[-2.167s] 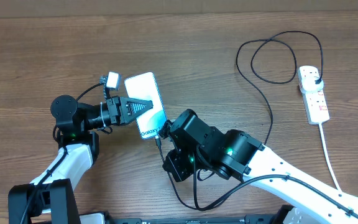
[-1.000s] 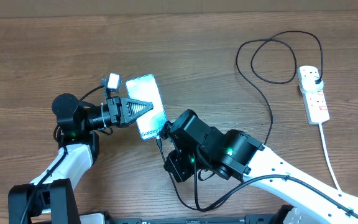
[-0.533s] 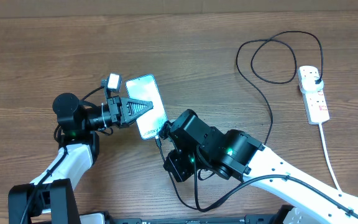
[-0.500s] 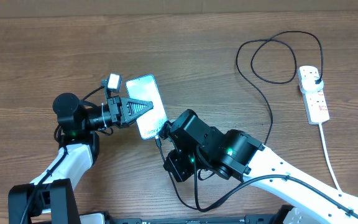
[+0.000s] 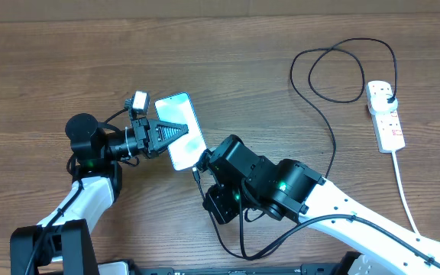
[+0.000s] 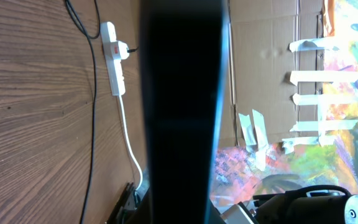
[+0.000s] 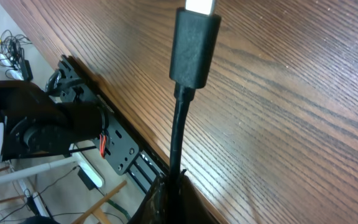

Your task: Plug charger to phone and switch on socket

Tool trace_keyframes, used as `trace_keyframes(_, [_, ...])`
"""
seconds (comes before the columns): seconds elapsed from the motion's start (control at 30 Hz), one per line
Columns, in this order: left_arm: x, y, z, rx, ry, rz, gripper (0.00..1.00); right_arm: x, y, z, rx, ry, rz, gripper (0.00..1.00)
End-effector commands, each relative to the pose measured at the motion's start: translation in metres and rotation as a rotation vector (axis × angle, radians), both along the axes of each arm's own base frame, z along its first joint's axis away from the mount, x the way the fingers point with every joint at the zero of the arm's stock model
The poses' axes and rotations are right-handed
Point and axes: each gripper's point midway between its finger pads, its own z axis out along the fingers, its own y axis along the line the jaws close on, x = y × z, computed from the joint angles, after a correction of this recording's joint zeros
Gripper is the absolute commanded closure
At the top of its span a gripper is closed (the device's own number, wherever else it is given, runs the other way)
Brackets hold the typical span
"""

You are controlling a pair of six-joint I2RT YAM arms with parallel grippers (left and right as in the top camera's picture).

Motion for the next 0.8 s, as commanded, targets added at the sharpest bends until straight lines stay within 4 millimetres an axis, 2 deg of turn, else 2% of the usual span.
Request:
trace_keyframes(0.0, [0.0013, -0.0017, 0.004, -0.001, -0.004, -0.004, 0.96, 0.0009, -0.0012, -0.0019, -0.006, -0.006, 0.002, 0.96])
trace_keyframes(0.77, [0.0006, -0.0021, 0.0041, -0.011, 0.037, -0.008, 0.96, 0.0027, 0.0009, -0.0005, 0.004, -0.018, 0.007, 0.96])
